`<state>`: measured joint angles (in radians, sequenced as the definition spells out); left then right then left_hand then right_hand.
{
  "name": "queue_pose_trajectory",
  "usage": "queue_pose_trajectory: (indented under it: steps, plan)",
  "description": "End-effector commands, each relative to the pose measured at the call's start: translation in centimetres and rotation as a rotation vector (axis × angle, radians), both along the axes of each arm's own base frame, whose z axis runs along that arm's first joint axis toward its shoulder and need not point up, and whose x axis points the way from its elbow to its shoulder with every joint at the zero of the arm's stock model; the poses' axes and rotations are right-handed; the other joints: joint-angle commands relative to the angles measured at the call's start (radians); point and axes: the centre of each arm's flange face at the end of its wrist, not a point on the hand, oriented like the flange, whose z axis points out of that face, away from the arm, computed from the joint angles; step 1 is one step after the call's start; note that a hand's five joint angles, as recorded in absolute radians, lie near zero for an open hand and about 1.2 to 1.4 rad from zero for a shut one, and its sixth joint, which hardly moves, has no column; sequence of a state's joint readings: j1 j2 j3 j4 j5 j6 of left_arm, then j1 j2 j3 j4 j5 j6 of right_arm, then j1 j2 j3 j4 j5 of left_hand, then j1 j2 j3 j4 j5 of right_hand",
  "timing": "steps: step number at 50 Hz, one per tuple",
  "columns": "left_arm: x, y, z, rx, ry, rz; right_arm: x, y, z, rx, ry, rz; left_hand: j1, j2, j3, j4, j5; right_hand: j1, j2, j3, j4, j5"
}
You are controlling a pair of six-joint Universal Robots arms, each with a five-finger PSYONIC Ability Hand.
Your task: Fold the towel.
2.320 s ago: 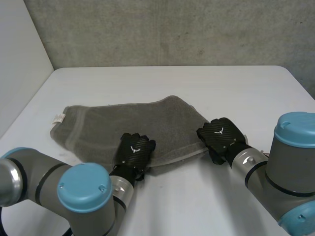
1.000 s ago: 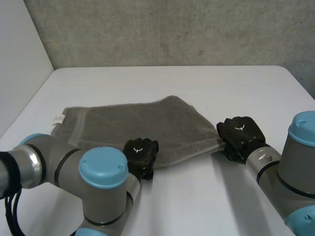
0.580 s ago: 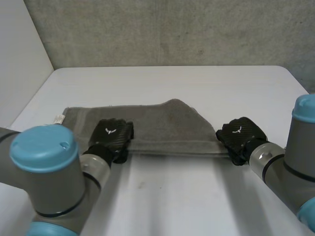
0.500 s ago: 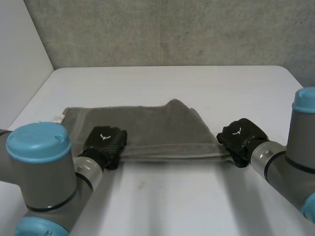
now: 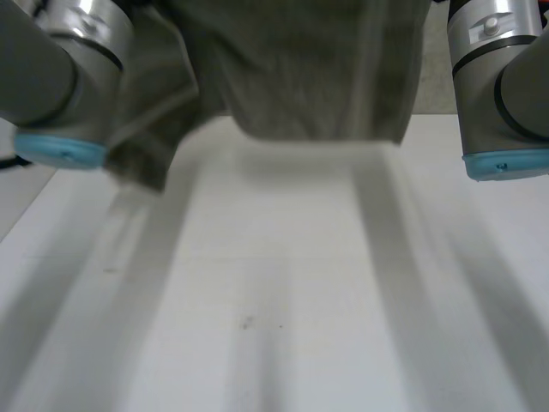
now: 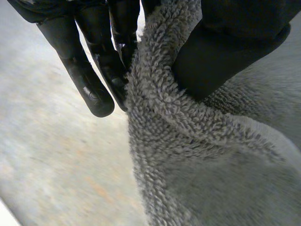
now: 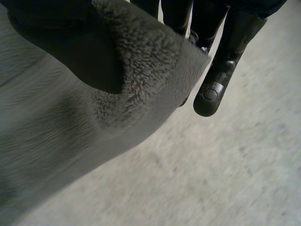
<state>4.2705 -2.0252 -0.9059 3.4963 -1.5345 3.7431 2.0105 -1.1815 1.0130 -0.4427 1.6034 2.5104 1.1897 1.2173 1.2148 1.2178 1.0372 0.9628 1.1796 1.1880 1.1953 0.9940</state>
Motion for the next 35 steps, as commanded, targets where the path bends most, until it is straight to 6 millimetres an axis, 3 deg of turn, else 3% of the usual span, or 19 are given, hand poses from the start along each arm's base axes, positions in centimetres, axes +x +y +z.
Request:
queue_pose_trajectory:
  steps: [1, 2, 3, 4, 5, 6, 7, 8, 9, 10, 11, 12, 13, 16, 27, 32, 35]
  plan:
    - [3.3, 0.1, -4.0, 0.235, 0.051, -0.054, 0.1, 3.2, -5.2, 0.089, 0.062, 0.078, 0.207, 0.179, 0.181, 0.178, 0.185, 0.434, 0.217, 0.208, 0.201, 0.228]
    - [3.3, 0.1, -4.1, 0.236, 0.051, -0.054, 0.1, 3.2, -5.2, 0.09, 0.062, 0.078, 0.207, 0.179, 0.181, 0.178, 0.185, 0.434, 0.217, 0.208, 0.201, 0.228]
    - [3.4, 0.8, -6.5, 0.331, 0.037, -0.077, -0.1, 3.8, -6.8, 0.135, 0.091, 0.094, 0.207, 0.179, 0.181, 0.178, 0.185, 0.434, 0.217, 0.208, 0.201, 0.228]
    - [3.7, 1.6, -9.2, 0.43, 0.014, -0.088, -0.1, 3.9, -6.8, 0.135, 0.092, 0.094, 0.207, 0.179, 0.181, 0.178, 0.185, 0.434, 0.217, 0.208, 0.201, 0.228]
    - [3.7, 1.6, -9.3, 0.431, 0.014, -0.089, -0.3, 4.7, -9.0, 0.196, 0.136, 0.114, 0.207, 0.179, 0.181, 0.178, 0.185, 0.434, 0.217, 0.208, 0.201, 0.228]
    - [4.4, 2.2, -12.1, 0.525, -0.014, -0.088, -0.7, 6.0, -12.7, 0.324, 0.212, 0.14, 0.207, 0.179, 0.181, 0.178, 0.185, 0.434, 0.217, 0.208, 0.201, 0.228]
    - [5.2, 2.9, -14.8, 0.609, -0.042, -0.08, -0.7, 6.0, -12.7, 0.325, 0.213, 0.14, 0.207, 0.179, 0.181, 0.178, 0.185, 0.434, 0.217, 0.208, 0.201, 0.228]
    - [5.2, 2.9, -14.9, 0.61, -0.043, -0.08, -1.0, 6.8, -14.5, 0.4, 0.246, 0.155, 0.207, 0.179, 0.181, 0.178, 0.185, 0.434, 0.217, 0.208, 0.201, 0.228]
    - [5.8, 3.6, -17.0, 0.681, -0.065, -0.084, -1.4, 7.9, -16.7, 0.501, 0.287, 0.171, 0.207, 0.179, 0.181, 0.178, 0.185, 0.434, 0.217, 0.208, 0.201, 0.228]
    - [6.0, 4.5, -19.3, 0.761, -0.092, -0.102, -1.4, 7.9, -16.7, 0.502, 0.287, 0.171, 0.207, 0.179, 0.181, 0.178, 0.185, 0.434, 0.217, 0.208, 0.201, 0.228]
    - [6.0, 4.6, -19.3, 0.762, -0.093, -0.102, -1.9, 8.9, -18.4, 0.589, 0.32, 0.182, 0.207, 0.179, 0.181, 0.178, 0.185, 0.434, 0.217, 0.208, 0.201, 0.228]
    - [6.1, 5.5, -21.0, 0.823, -0.114, -0.123, -2.3, 9.7, -19.7, 0.655, 0.346, 0.186, 0.207, 0.179, 0.181, 0.178, 0.185, 0.434, 0.217, 0.208, 0.201, 0.228]
    - [6.1, 6.1, -22.7, 0.876, -0.13, -0.137, -2.3, 9.8, -19.7, 0.655, 0.346, 0.186, 0.207, 0.179, 0.181, 0.178, 0.185, 0.434, 0.217, 0.208, 0.201, 0.228]
    - [6.4, 6.3, -24.3, 0.93, -0.144, -0.131, -2.9, 10.8, -21.0, 0.731, 0.372, 0.189, 0.207, 0.179, 0.181, 0.178, 0.185, 0.434, 0.217, 0.208, 0.201, 0.228]
    - [6.7, 5.8, -24.0, 0.912, -0.124, -0.119, -4.1, 10.4, -22.0, 0.796, 0.341, 0.165, 0.084, 0.056, 0.059, 0.056, 0.062, 0.434, 0.217, 0.208, 0.201, 0.228]
    - [6.7, 6.4, -24.2, 0.928, -0.127, -0.091, -4.2, 10.3, -21.7, 0.825, 0.277, 0.168, 0.101, 0.074, 0.076, 0.073, 0.079, 0.434, 0.217, 0.208, 0.201, 0.228]
    - [7.0, 7.2, -23.2, 0.904, -0.124, -0.048, -4.3, 10.3, -20.3, 0.804, 0.267, 0.166, 0.189, 0.161, 0.164, 0.161, 0.167, 0.434, 0.217, 0.208, 0.201, 0.228]
